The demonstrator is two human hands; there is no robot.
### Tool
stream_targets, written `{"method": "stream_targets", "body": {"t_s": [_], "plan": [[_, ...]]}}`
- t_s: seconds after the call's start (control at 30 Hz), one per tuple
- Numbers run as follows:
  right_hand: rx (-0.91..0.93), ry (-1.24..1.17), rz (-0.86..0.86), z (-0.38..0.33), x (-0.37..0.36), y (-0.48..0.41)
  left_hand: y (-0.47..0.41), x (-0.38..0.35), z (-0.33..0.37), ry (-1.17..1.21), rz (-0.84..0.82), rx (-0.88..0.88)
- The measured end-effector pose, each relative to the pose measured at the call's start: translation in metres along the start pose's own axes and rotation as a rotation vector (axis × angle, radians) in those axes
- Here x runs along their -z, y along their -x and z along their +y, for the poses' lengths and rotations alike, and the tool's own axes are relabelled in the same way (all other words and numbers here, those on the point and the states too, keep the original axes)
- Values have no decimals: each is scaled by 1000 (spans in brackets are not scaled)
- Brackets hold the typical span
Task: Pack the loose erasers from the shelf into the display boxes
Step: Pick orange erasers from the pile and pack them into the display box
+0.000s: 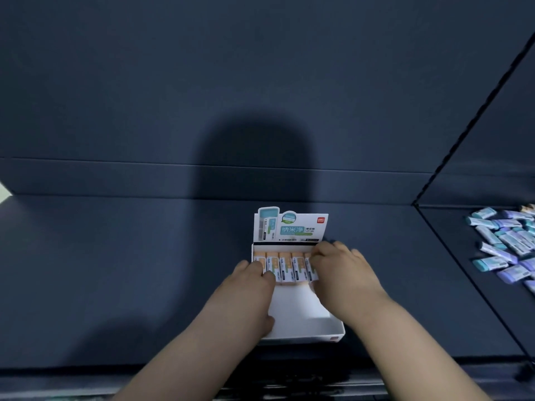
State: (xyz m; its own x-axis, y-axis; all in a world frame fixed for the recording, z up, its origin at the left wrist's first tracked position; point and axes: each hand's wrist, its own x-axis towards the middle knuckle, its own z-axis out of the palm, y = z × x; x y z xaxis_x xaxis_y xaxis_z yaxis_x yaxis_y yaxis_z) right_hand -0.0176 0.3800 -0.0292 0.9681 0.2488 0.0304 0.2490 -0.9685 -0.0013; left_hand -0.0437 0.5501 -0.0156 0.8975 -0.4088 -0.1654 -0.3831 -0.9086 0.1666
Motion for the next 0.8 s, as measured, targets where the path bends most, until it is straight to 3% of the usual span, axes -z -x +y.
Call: {"method": "stream_targets", "body": {"t_s": [0.63,0.8], "plan": [[-43,94,69,-6,-7,2,1,-1,2,41,-12,72],[-58,-71,90,-3,-14,7,2,-1,-1,48,18,62]]}}
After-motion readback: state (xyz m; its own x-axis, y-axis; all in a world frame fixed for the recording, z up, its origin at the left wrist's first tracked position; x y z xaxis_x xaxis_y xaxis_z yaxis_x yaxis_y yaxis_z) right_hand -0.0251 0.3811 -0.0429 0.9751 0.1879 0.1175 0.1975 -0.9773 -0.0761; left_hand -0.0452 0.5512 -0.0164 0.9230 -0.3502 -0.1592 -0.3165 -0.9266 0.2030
